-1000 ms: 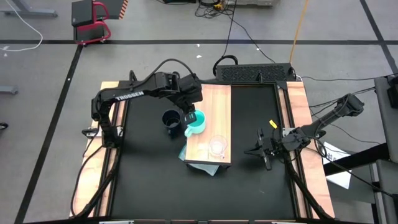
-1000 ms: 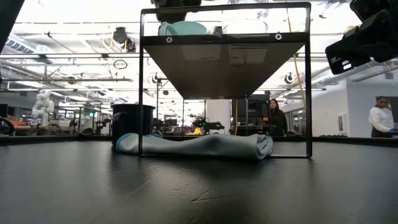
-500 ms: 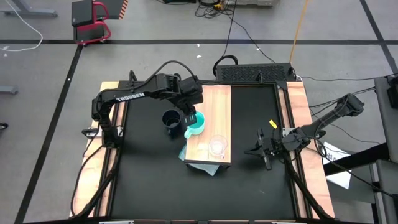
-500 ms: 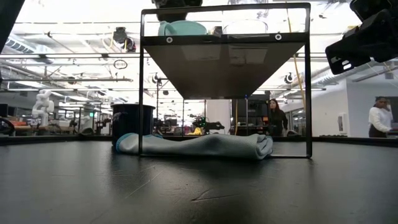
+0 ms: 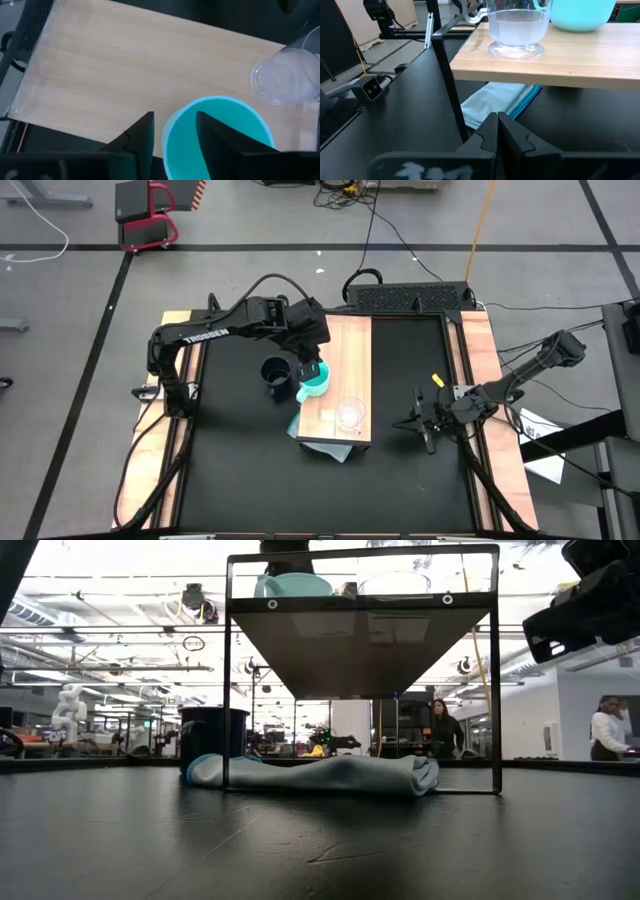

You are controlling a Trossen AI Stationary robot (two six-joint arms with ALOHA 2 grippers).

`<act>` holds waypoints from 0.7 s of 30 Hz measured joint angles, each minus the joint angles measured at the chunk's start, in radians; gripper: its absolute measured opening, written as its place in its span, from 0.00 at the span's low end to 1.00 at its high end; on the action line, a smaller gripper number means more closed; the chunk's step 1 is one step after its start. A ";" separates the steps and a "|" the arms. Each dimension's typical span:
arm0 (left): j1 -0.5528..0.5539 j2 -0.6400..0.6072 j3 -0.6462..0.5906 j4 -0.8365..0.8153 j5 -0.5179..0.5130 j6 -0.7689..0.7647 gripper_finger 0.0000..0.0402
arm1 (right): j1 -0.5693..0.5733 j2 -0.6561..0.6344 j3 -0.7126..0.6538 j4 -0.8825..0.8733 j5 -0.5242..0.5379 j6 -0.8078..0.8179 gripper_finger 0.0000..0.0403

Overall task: Stack small to large cups/mugs on shelf
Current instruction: Put the dark blue mug on the shelf

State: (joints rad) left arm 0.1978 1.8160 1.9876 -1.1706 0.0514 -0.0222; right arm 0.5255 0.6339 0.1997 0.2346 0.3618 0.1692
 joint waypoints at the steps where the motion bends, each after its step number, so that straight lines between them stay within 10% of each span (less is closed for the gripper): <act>1: 0.000 0.000 0.006 0.000 0.000 0.004 0.37 | 0.000 0.003 0.000 -0.001 0.000 0.001 0.00; 12: 0.024 -0.112 0.083 -0.016 -0.129 0.062 0.35 | 0.000 0.006 0.000 0.000 0.000 0.029 0.00; 21: 0.085 -0.267 0.081 -0.061 -0.194 0.069 0.02 | 0.000 0.006 0.000 0.001 0.000 0.029 0.00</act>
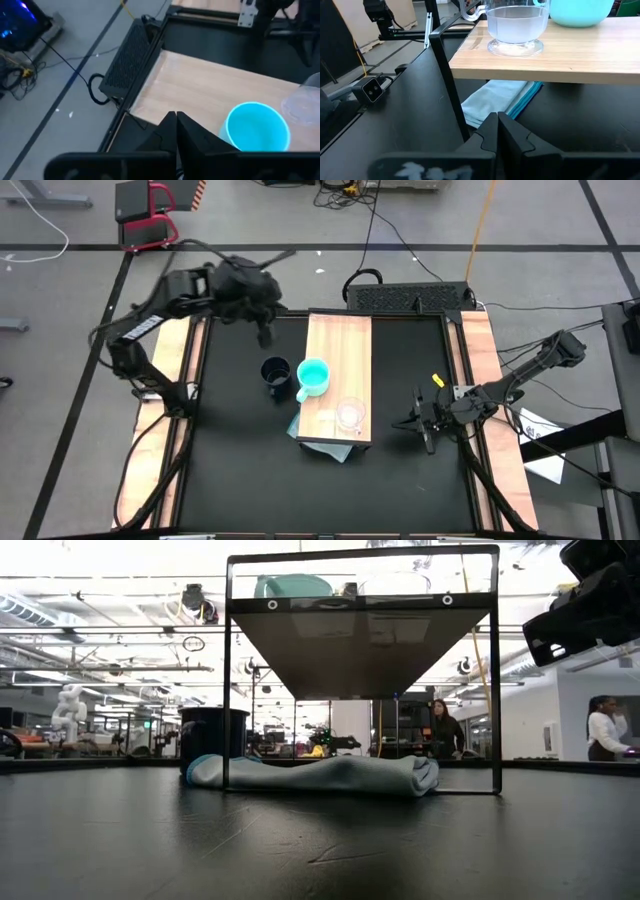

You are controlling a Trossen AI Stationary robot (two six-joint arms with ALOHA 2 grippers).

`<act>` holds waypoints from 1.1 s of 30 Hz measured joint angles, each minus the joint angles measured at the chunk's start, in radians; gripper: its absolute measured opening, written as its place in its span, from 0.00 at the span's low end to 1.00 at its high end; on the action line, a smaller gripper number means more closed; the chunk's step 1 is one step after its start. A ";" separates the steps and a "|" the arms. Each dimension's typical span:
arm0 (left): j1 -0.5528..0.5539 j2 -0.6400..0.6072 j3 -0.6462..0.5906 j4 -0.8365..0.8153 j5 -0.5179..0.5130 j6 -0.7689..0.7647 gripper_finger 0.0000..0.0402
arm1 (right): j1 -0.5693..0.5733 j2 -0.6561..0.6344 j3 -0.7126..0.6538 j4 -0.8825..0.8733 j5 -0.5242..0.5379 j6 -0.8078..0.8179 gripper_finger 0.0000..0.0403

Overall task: Stack small to large cups/mugs on shelf
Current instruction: Put the dark blue mug on the shelf

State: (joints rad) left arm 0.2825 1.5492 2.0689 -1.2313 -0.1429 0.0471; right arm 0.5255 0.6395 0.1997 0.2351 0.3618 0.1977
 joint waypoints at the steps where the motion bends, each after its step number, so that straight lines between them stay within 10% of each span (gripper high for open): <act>1: -0.002 -0.012 0.000 -0.001 -0.002 0.004 0.02 | 0.000 0.000 0.000 0.000 0.000 0.000 0.00; 9: -0.007 -0.089 -0.063 -0.002 -0.085 -0.003 0.00 | 0.000 0.000 0.000 0.000 0.000 -0.006 0.00; 33: 0.200 -0.442 -1.021 0.664 0.172 -0.079 0.00 | 0.000 0.000 0.000 0.000 0.000 -0.008 0.00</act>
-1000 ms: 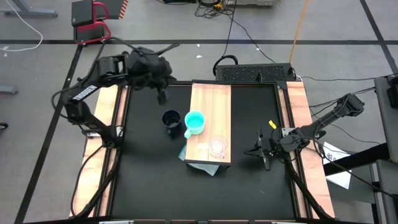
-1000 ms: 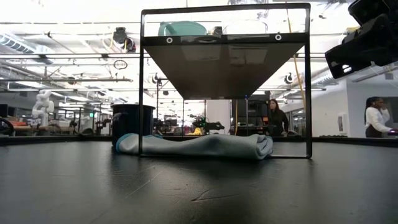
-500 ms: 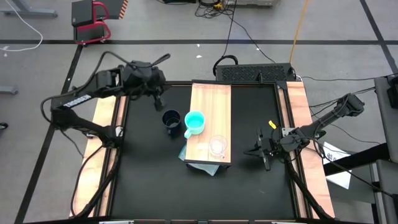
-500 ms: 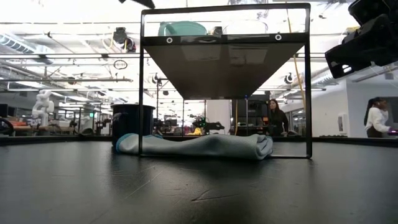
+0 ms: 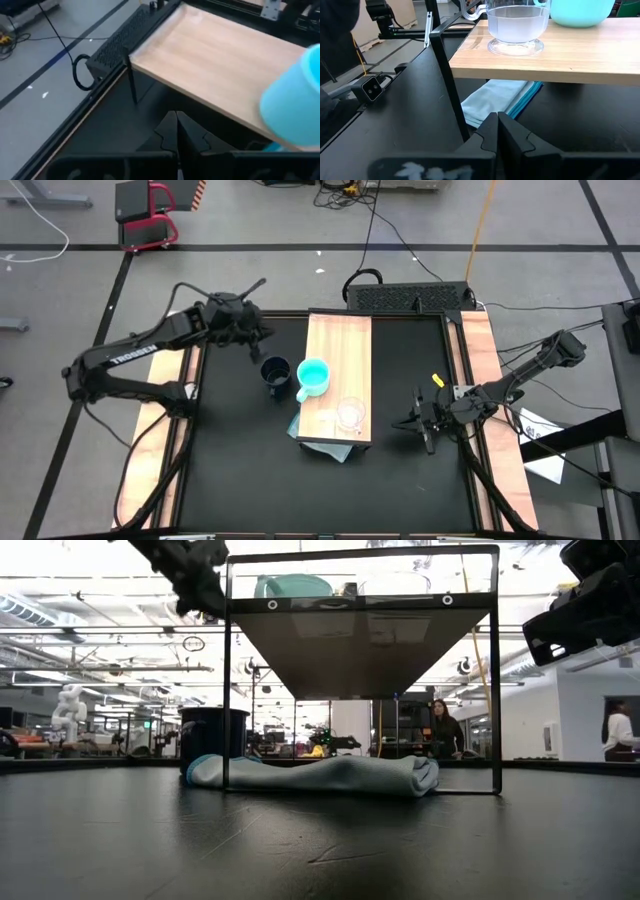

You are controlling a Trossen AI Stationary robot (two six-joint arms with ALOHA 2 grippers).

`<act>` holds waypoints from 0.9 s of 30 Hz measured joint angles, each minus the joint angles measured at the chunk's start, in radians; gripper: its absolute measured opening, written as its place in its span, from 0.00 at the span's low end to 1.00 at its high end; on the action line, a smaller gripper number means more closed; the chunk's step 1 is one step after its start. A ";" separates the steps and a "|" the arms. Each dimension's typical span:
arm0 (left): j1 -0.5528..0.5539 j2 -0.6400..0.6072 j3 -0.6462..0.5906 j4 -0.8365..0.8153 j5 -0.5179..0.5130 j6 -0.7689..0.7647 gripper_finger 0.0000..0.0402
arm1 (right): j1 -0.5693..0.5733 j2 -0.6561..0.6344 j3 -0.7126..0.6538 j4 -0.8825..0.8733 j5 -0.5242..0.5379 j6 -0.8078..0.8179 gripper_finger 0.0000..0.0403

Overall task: Stack small to large cups/mugs on shelf
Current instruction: Put the dark blue mug on the shelf

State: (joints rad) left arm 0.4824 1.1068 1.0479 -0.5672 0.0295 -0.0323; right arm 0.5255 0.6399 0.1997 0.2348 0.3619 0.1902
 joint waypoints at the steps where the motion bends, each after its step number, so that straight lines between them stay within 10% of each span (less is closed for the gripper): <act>1: 0.018 0.001 -0.022 0.033 0.016 0.005 0.00 | 0.000 0.000 0.000 0.000 0.000 0.000 0.00; 13: 0.199 0.012 -0.247 0.422 0.393 0.004 0.00 | 0.000 0.000 0.000 0.000 0.000 0.007 0.00; 27: 0.229 -0.272 -0.505 0.705 0.337 -0.004 0.00 | 0.000 0.000 0.000 0.000 0.000 0.032 0.00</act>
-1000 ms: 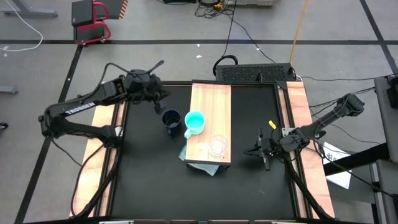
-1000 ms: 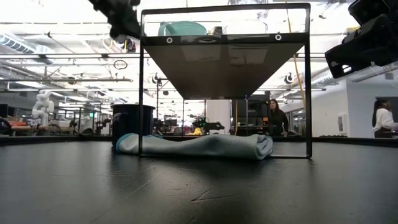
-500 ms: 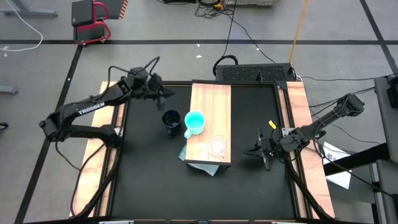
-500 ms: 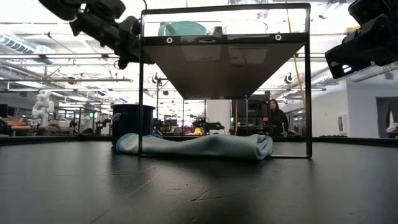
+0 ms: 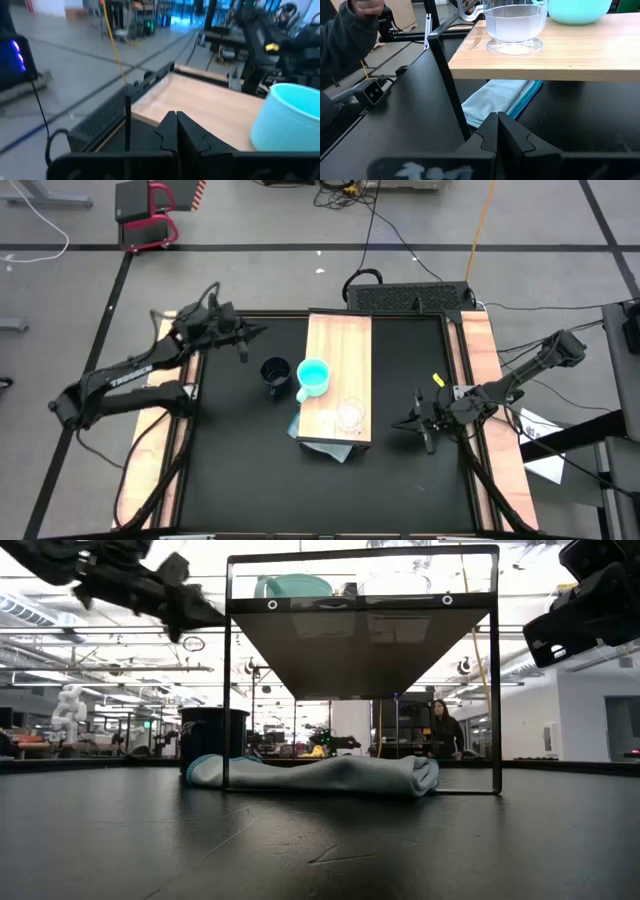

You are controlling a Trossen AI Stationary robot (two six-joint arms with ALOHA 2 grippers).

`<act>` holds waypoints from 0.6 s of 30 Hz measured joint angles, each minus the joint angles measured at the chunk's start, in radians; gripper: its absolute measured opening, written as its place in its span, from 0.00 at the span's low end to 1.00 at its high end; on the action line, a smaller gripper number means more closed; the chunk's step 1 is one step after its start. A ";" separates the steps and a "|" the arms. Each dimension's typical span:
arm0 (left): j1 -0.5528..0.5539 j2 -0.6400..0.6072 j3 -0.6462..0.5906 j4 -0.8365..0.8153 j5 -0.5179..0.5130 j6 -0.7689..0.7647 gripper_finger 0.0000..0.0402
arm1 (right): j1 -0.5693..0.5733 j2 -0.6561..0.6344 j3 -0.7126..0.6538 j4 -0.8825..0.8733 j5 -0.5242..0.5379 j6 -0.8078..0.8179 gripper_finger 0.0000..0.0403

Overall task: Stack small to large cups/mugs on shelf
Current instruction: Put the dark blue mug on the shelf

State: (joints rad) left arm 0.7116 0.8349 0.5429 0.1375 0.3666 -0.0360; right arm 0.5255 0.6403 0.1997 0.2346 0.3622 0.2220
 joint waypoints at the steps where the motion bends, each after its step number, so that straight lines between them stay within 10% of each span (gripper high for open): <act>1: 0.001 -0.039 -0.019 0.000 -0.005 -0.001 0.00 | 0.000 0.000 0.000 -0.001 0.000 0.000 0.00; 18: 0.109 -0.329 -0.238 0.001 -0.026 -0.130 0.00 | 0.000 0.000 0.000 0.023 0.003 -0.034 0.00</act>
State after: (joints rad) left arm 0.8208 0.5062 0.3046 0.1383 0.3405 -0.1657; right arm 0.5255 0.6403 0.1997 0.2572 0.3653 0.1883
